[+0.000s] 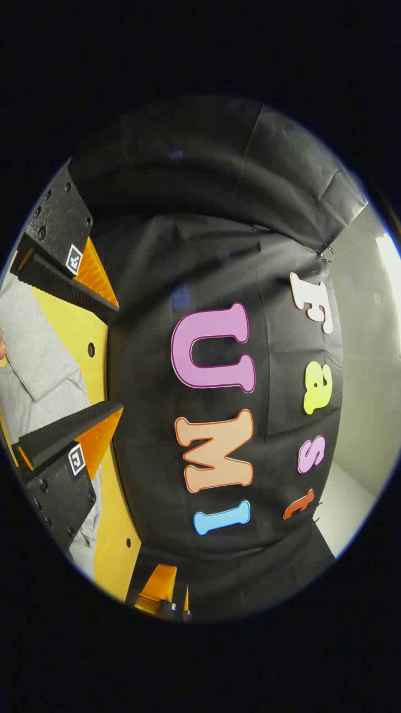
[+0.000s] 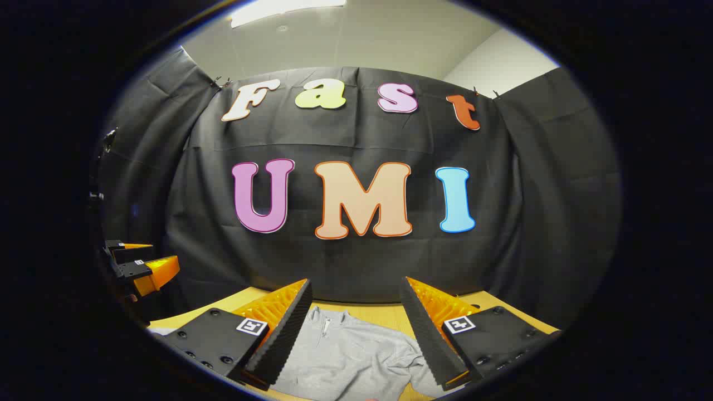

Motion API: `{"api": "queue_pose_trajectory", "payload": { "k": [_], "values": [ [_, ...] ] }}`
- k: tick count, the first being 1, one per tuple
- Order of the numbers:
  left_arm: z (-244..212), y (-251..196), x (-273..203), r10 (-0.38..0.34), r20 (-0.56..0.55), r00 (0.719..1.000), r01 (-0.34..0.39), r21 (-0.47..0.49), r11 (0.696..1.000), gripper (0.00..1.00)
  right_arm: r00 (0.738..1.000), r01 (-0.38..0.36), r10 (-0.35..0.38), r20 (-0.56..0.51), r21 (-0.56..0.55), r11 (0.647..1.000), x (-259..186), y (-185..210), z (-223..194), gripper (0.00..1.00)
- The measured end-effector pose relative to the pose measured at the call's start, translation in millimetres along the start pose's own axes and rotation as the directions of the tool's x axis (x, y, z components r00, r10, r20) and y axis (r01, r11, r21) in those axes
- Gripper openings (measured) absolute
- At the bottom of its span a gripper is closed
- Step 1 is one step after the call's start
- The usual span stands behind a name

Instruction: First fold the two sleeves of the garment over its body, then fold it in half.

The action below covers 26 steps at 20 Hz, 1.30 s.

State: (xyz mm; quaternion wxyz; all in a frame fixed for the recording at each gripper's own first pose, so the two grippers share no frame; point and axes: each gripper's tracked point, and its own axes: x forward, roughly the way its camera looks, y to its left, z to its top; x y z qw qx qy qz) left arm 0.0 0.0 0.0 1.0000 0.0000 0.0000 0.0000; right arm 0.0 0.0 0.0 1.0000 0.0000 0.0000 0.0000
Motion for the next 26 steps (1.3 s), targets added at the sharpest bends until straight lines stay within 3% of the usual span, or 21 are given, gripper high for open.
{"api": "queue_pose_trajectory", "payload": {
  "k": [20, 26],
  "values": [
    [-1, -17, 3, -0.007, 0.01, 1.0, 0.006, 0.033, 0.999, 0.93, 1.0, 0.002, -0.001, -0.016, 0.01, 1.0, 2, -24, -10, 0.97],
    [-3, -28, 9, -0.025, 0.009, 1.0, 0.025, 0.023, 0.999, 0.93, 0.997, 0.064, -0.064, -0.051, -0.004, 0.998, 1, -68, -25, 0.98]
  ]
}}
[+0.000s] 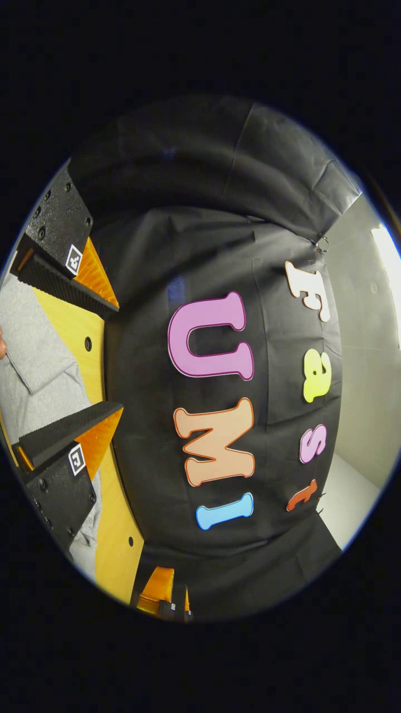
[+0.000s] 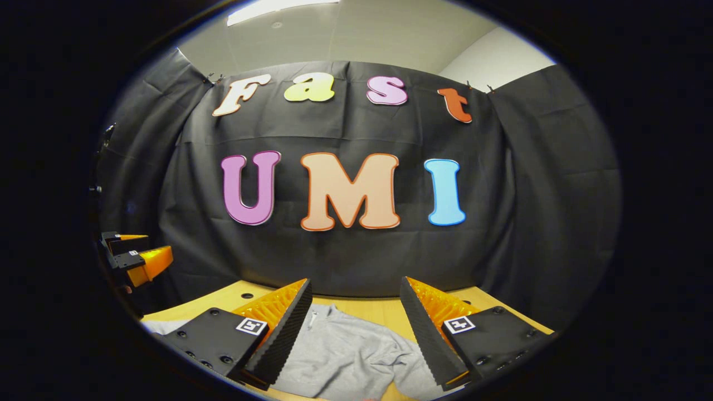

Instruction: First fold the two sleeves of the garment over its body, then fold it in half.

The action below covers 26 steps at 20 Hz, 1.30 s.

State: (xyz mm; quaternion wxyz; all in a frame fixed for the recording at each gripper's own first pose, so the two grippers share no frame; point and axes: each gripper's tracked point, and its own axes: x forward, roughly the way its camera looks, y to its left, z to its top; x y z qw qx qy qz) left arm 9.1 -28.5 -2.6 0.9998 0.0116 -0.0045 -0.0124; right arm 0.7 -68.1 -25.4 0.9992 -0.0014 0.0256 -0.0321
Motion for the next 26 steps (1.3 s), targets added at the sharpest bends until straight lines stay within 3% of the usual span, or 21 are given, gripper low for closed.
{"api": "queue_pose_trajectory", "payload": {
  "k": [7, 13, 14, 15, 20, 26],
  "values": [
    [-1, -22, 7, -0.042, 0.001, 0.999, 0.042, -0.004, 0.999, 0.93, 0.988, 0.134, -0.137, -0.068, -0.043, 0.99, -10, -83, -32, 0.99],
    [3, -54, 15, -0.094, 0.008, 0.996, 0.094, -0.025, 0.995, 0.93, 0.965, 0.207, -0.222, -0.137, -0.117, 0.971, -41, -145, -53, 0.99],
    [5, -60, 16, -0.107, 0.013, 0.994, 0.108, -0.027, 0.994, 0.89, 0.96, 0.219, -0.237, -0.151, -0.124, 0.968, -48, -155, -57, 0.99],
    [4, -66, 15, -0.119, 0.017, 0.993, 0.12, -0.026, 0.992, 0.93, 0.953, 0.232, -0.252, -0.168, -0.13, 0.964, -53, -164, -63, 0.99],
    [4, -86, 16, -0.162, 0.015, 0.987, 0.163, -0.027, 0.986, 0.93, 0.911, 0.266, -0.311, -0.271, -0.191, 0.945, -84, -203, -107, 0.99],
    [-1, -98, 15, -0.179, -0.003, 0.984, 0.179, -0.036, 0.983, 0.93, 0.838, 0.259, -0.322, -0.44, -0.199, 0.945, -124, -224, -172, 0.99]
  ]
}}
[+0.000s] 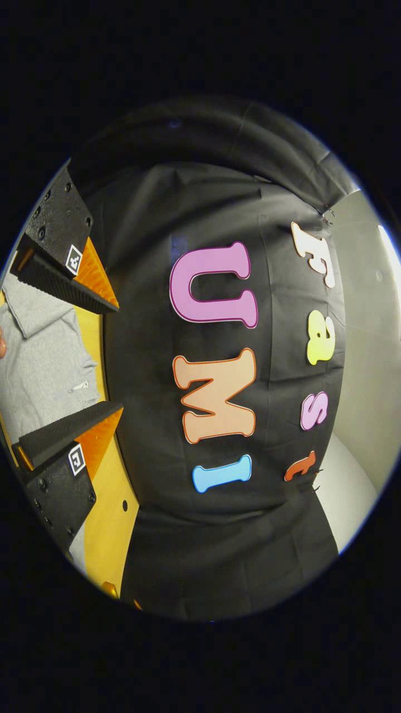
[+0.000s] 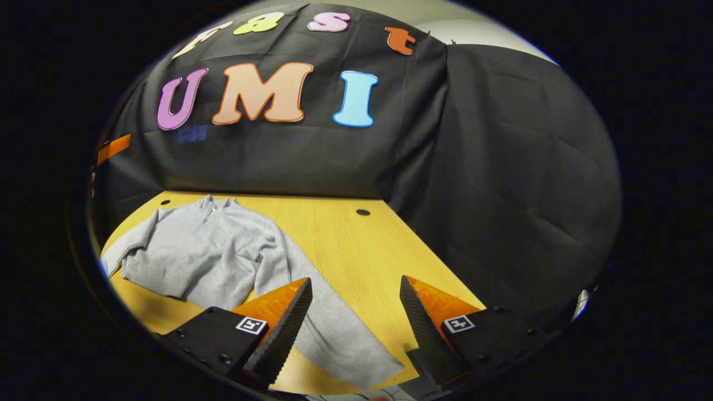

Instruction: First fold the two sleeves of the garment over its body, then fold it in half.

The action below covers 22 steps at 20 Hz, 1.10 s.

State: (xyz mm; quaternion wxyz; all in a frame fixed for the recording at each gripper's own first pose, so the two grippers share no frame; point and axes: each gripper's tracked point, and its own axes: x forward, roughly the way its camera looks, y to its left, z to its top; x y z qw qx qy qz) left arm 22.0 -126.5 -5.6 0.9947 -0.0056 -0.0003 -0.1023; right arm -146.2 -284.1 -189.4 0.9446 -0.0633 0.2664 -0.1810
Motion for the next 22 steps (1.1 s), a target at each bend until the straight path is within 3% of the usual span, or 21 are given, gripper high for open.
{"api": "queue_pose_trajectory", "payload": {
  "k": [6, 7, 8, 9, 13, 17, 19, 20, 22],
  "values": [
    [0, -15, 3, -0.023, -0.006, 1.0, 0.023, 0.019, 1.0, 0.93, 0.985, -0.004, 0.003, -0.173, -0.002, 1.0, 2, -17, -73, 0.99],
    [-1, -17, 4, -0.026, -0.007, 1.0, 0.026, 0.022, 0.999, 0.97, 0.98, 0.002, -0.003, -0.198, -0.003, 1.0, 1, -20, -86, 0.99],
    [-1, -19, 4, -0.028, -0.008, 1.0, 0.028, 0.025, 0.999, 0.93, 0.975, 0.003, -0.003, -0.223, -0.003, 1.0, 1, -21, -97, 1.0],
    [-2, -20, 4, -0.029, -0.012, 0.999, 0.03, 0.029, 0.999, 0.97, 0.969, 0.0, 0.0, -0.246, -0.002, 1.0, 0, -24, -107, 1.0],
    [-3, -31, 7, -0.035, -0.027, 0.999, 0.036, 0.041, 0.998, 0.93, 0.949, -0.02, 0.017, -0.315, -0.006, 1.0, 1, -24, -139, 0.99],
    [2, -44, 10, -0.044, -0.019, 0.999, 0.045, 0.067, 0.997, 0.93, 0.925, -0.033, 0.055, -0.377, 0.065, 0.997, 10, -23, -159, 0.99],
    [3, -50, 10, -0.042, -0.023, 0.999, 0.044, 0.075, 0.996, 0.93, 0.903, -0.06, 0.108, -0.416, 0.127, 0.99, 12, -16, -163, 0.99],
    [4, -53, 11, -0.041, -0.025, 0.999, 0.042, 0.078, 0.996, 0.93, 0.903, -0.069, 0.116, -0.414, 0.127, 0.99, 17, -17, -163, 0.97],
    [4, -60, 12, -0.034, -0.025, 0.999, 0.036, 0.088, 0.995, 0.93, 0.895, -0.103, 0.141, -0.424, 0.113, 0.988, 17, -16, -160, 0.66]
  ]
}}
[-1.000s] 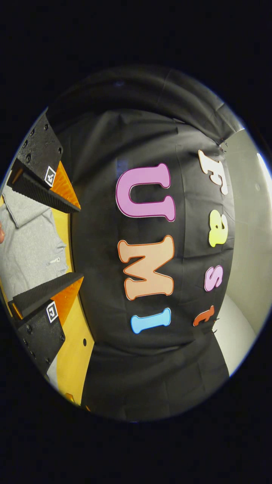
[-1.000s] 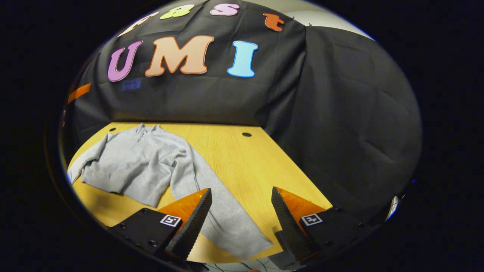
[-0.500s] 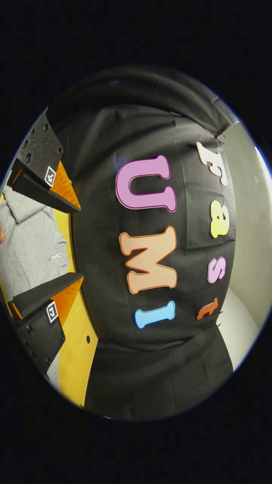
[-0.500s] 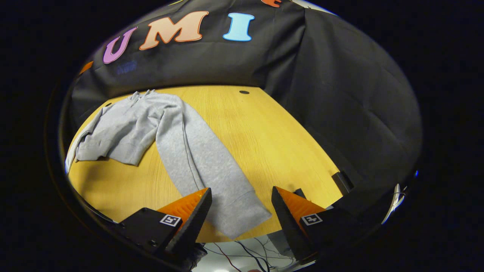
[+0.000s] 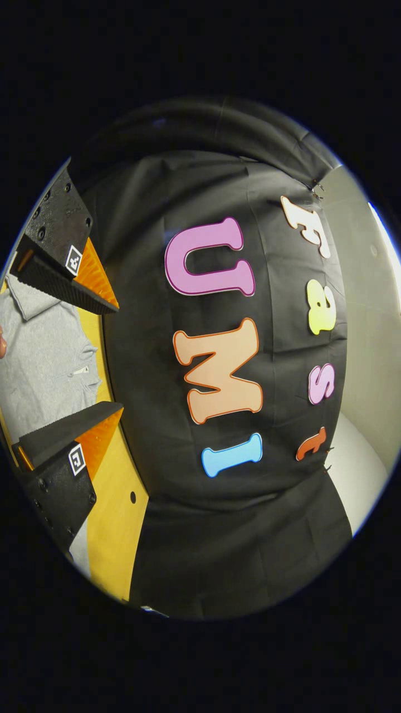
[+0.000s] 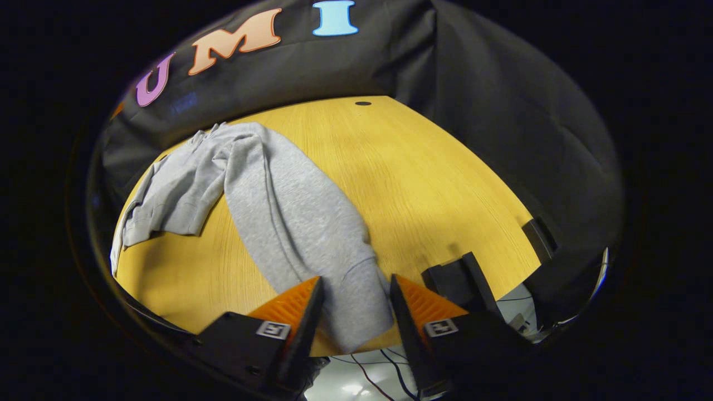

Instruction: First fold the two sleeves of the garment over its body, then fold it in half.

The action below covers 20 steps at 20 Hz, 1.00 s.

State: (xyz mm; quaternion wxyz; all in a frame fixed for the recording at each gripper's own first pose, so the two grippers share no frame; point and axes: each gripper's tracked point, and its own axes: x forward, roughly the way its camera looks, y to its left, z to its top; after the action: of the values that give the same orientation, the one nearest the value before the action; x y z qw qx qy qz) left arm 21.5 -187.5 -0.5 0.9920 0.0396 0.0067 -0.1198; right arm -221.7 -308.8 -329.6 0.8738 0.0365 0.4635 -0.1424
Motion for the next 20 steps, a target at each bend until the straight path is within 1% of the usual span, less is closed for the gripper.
{"api": "queue_pose_trajectory", "payload": {
  "k": [1, 3, 4, 7, 9, 10, 12, 14, 16, 17, 18, 20],
  "values": [
    [0, -4, 1, 0.002, -0.003, 1.0, -0.002, 0.004, 1.0, 0.93, 1.0, -0.012, 0.012, -0.01, 0.003, 1.0, 2, 3, 2, 0.48],
    [-2, -8, 2, 0.016, -0.016, 1.0, -0.016, 0.006, 1.0, 0.93, 0.999, -0.025, 0.026, -0.021, 0.049, 0.999, 2, 7, 4, 0.12],
    [-3, -9, 2, 0.025, -0.022, 0.999, -0.025, 0.001, 1.0, 0.93, 0.999, -0.041, 0.043, -0.024, 0.078, 0.996, 2, 10, 6, 0.1],
    [-6, -8, -1, 0.06, -0.029, 0.998, -0.061, -0.005, 0.998, 0.93, 0.997, -0.075, 0.077, -0.011, 0.134, 0.988, 0, 13, 15, 0.08],
    [-8, -4, -1, 0.073, -0.034, 0.997, -0.073, -0.01, 0.997, 0.93, 0.996, -0.09, 0.092, -0.002, 0.177, 0.98, -3, 15, 26, 0.09],
    [-9, -3, 0, 0.073, -0.037, 0.997, -0.074, -0.014, 0.997, 0.93, 0.996, -0.092, 0.092, 0.008, 0.205, 0.974, -4, 17, 36, 0.08],
    [-11, 2, 2, 0.07, -0.036, 0.997, -0.071, -0.019, 0.997, 0.93, 0.996, -0.092, 0.086, 0.037, 0.251, 0.964, -3, 21, 58, 0.09],
    [-11, 13, 1, 0.075, -0.039, 0.996, -0.076, -0.014, 0.997, 0.93, 0.992, -0.117, 0.1, 0.072, 0.285, 0.952, -5, 33, 82, 0.09],
    [-8, 28, -1, 0.091, -0.024, 0.996, -0.091, -0.012, 0.996, 0.93, 0.987, -0.138, 0.109, 0.121, 0.267, 0.954, -5, 47, 108, 0.09],
    [-11, 35, -2, 0.096, -0.024, 0.995, -0.096, -0.01, 0.995, 0.97, 0.982, -0.152, 0.117, 0.147, 0.258, 0.954, -5, 56, 123, 0.09],
    [-11, 43, -3, 0.106, -0.024, 0.994, -0.107, -0.004, 0.994, 0.93, 0.977, -0.168, 0.127, 0.172, 0.25, 0.953, -6, 66, 139, 0.09],
    [-15, 60, -6, 0.131, -0.032, 0.991, -0.131, 0.008, 0.991, 0.93, 0.964, -0.201, 0.149, 0.22, 0.235, 0.951, -7, 86, 169, 0.07]
  ]
}}
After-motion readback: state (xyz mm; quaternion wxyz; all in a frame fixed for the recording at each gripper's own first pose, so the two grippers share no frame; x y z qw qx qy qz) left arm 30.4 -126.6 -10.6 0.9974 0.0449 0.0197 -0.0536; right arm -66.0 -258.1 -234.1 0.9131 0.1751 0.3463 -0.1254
